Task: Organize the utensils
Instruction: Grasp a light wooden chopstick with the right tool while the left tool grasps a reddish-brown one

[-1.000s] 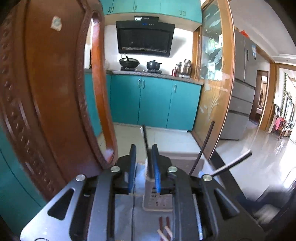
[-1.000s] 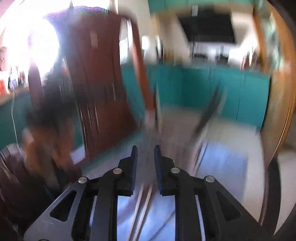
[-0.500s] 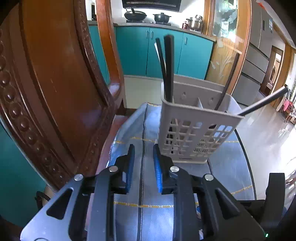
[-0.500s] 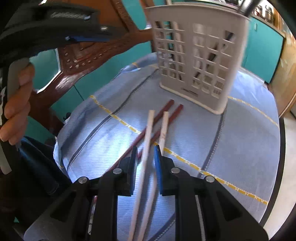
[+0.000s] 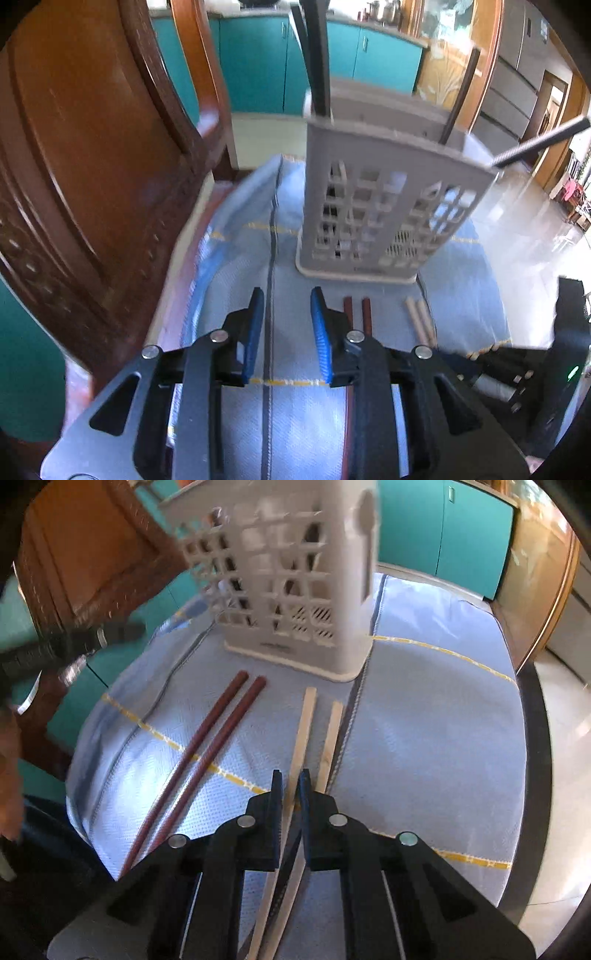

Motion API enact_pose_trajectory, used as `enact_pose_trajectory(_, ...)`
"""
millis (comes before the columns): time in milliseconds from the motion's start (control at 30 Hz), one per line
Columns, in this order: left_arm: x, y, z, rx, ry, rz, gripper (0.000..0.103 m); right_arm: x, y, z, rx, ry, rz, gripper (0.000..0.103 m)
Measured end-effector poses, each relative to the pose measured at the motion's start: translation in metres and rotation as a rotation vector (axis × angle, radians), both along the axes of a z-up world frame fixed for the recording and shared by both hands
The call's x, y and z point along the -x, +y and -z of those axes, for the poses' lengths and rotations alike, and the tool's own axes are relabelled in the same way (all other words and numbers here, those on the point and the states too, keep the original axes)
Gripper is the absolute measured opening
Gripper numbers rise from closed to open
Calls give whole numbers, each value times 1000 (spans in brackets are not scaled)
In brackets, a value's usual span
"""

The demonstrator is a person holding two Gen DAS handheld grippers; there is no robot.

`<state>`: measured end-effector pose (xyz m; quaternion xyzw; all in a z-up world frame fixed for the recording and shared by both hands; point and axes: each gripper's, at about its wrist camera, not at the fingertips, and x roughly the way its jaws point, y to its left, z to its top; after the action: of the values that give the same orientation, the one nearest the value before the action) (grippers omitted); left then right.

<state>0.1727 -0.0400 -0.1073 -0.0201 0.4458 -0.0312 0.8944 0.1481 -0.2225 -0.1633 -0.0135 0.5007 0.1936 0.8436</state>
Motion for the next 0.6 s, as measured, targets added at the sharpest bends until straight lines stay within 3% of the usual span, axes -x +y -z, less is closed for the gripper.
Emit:
enact_pose_trajectory(100, -4, -4, 14, -3, 65, 9, 27, 1, -12, -12, -77, -24, 18, 12)
enact_pose_trajectory(267, -4, -16, 28, -21, 107, 34, 32, -4, -21, -8, -34, -7, 85, 13)
enact_pose_trajectory(600, 0, -42, 46, -55, 156, 105, 37, -12, -2, 12, 41, 3, 71, 16)
